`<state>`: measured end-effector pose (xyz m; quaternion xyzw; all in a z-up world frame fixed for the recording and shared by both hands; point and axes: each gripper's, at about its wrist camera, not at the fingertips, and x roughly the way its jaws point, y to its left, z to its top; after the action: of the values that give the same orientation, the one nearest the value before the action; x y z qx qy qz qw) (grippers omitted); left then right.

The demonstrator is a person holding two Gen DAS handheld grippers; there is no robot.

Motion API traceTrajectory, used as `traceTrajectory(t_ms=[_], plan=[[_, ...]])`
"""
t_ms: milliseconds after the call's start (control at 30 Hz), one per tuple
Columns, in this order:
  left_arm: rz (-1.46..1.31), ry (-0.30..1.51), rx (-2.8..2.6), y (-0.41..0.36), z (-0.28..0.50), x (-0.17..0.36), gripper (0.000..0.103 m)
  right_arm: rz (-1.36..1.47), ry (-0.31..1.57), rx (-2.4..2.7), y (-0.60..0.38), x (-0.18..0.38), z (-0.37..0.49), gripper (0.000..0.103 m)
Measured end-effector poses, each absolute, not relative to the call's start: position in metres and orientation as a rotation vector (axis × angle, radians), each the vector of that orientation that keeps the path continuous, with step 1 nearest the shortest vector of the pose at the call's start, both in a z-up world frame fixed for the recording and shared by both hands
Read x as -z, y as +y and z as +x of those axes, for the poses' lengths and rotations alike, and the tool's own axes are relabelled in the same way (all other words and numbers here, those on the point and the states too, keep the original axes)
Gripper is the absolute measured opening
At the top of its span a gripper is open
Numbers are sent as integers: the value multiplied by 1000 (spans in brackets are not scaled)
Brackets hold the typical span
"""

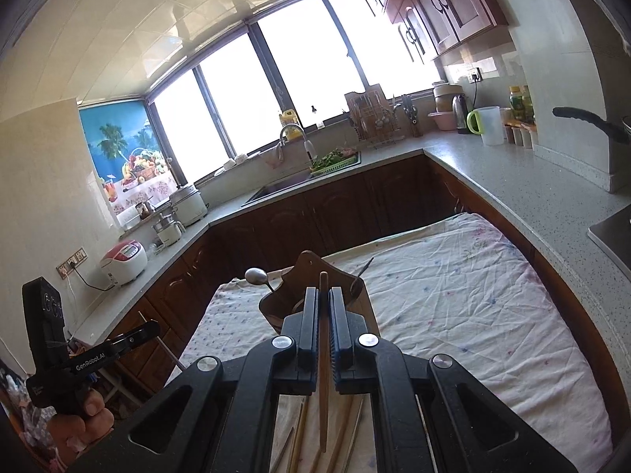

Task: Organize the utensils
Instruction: 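Carry the metal chopstick into the holder and open the left tool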

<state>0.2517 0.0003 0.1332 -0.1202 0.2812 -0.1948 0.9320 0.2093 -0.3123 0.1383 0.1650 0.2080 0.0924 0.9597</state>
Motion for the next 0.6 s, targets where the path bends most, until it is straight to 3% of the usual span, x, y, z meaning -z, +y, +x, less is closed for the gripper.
traceTrajectory(t_ms=[367,600], plan=[[-262,394,378,-10,298,-192,4,335,254,-165,-317,-195,253,5],[-274,351,319,-21,345,-185,4,313,217,-112,-316,-191,288,5]])
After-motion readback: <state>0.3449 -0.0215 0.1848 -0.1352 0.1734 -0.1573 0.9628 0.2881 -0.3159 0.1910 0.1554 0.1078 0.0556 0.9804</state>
